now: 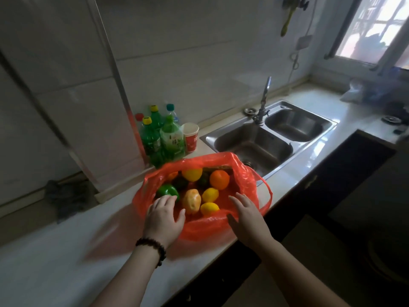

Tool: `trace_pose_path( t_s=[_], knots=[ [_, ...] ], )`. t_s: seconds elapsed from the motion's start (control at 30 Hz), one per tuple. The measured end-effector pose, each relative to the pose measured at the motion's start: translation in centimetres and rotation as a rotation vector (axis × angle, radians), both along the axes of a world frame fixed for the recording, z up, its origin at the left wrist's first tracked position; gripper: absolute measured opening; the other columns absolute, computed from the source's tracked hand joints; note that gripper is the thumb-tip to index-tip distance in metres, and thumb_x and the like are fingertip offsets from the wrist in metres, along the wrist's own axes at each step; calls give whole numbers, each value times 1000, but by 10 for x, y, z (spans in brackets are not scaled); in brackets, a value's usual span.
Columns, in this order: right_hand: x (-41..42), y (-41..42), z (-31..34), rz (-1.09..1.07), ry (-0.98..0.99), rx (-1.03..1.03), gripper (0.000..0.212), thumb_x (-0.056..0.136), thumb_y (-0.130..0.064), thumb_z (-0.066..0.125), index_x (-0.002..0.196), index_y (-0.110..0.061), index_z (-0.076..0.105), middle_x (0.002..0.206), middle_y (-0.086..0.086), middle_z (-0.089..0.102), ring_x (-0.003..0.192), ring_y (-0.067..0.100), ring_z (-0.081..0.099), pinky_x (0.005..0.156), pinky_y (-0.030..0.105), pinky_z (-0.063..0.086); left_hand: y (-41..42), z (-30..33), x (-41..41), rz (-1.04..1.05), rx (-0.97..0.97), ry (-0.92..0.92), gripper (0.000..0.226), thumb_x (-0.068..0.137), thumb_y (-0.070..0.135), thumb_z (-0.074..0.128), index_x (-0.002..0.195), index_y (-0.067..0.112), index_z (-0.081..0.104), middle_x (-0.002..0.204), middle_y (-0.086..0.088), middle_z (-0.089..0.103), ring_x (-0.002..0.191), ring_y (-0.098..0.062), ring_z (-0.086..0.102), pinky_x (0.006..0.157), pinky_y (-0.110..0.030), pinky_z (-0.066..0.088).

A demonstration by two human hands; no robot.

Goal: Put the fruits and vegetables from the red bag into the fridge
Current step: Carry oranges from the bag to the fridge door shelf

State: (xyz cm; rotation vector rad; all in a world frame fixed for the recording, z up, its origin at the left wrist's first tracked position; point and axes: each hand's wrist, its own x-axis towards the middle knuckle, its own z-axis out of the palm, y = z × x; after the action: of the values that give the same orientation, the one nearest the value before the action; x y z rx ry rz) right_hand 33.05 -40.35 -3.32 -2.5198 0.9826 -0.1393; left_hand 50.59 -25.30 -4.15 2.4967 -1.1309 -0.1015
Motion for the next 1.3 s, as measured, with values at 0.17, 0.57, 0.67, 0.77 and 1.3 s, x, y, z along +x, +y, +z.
trace_pose_path(
  t_s=[0.17, 0.57, 0.67, 0.77, 1.3],
  knots=[
    [35, -40, -7, 44, 22, -34, 58, 91, -31, 55, 144, -25, 32, 153, 3, 29, 142, 26, 24, 115, 41, 26, -40, -12, 33, 38, -15, -44, 42, 88, 36, 55, 123, 14, 59, 126, -3, 58, 123, -21, 47, 107, -37, 33],
    [106, -110, -34, 129, 165, 16, 68, 90, -12, 54, 147, -32, 23, 157, 0, 17, 144, 24, 14, 116, 41, 21, -96, -43, 132, -84, 295, -57, 63, 90, 47, 45, 146, 24, 28, 152, 2, 30, 141, -17, 23, 116, -37, 13],
    [119, -126, -39, 173, 188, -13, 74, 85, -12, 59, 146, -34, 23, 157, -1, 17, 144, 23, 16, 115, 40, 25, -107, -45, 154, -73, 327, -6, 72, 87, 51, 48, 148, 23, 22, 155, 0, 24, 143, -20, 19, 118, -40, 12],
    [131, -141, -45, 246, 259, -20, 80, 83, -19, 65, 147, -35, 19, 157, 0, 14, 144, 26, 16, 115, 43, 26, -116, -48, 173, -59, 342, 52, 77, 85, 52, 52, 148, 23, 20, 156, -2, 20, 143, -23, 17, 117, -43, 15],
    [141, -160, -63, 354, 334, -84, 74, 86, -29, 58, 146, -39, 15, 153, -5, 22, 135, 24, 30, 103, 39, 38, -131, -60, 206, -49, 356, 268, 93, 72, 39, 75, 146, 19, 23, 149, -3, 31, 134, -24, 33, 107, -41, 34]
  ],
)
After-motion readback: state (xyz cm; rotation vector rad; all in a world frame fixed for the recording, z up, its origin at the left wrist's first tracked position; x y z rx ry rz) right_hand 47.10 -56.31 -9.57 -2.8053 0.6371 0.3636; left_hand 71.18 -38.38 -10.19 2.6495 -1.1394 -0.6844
